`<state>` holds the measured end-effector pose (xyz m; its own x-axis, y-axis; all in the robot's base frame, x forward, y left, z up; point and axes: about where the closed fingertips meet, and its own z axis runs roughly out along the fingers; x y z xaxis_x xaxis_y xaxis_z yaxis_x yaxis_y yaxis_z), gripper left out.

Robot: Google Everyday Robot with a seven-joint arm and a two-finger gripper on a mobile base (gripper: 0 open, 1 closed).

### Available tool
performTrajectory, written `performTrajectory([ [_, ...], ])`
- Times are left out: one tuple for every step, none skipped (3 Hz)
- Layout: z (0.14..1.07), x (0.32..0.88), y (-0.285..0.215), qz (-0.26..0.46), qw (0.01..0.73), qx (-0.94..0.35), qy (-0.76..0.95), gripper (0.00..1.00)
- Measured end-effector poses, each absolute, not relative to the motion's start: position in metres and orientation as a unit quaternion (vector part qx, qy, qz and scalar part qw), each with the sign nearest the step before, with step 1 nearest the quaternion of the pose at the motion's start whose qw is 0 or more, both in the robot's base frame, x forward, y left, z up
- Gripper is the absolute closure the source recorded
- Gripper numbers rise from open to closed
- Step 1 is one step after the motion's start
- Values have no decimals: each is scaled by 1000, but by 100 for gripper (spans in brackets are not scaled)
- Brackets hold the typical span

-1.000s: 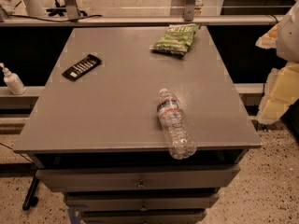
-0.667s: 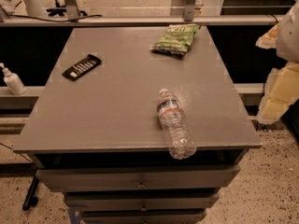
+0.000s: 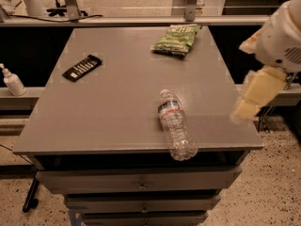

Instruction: Move water bottle near green jalapeno chip bag

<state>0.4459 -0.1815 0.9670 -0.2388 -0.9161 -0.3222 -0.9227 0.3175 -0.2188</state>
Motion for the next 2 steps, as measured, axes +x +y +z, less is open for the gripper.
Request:
performTrajectory([
  [944, 453, -140, 35, 218, -531, 818, 0],
  [911, 464, -105, 50, 224, -478, 848, 0],
])
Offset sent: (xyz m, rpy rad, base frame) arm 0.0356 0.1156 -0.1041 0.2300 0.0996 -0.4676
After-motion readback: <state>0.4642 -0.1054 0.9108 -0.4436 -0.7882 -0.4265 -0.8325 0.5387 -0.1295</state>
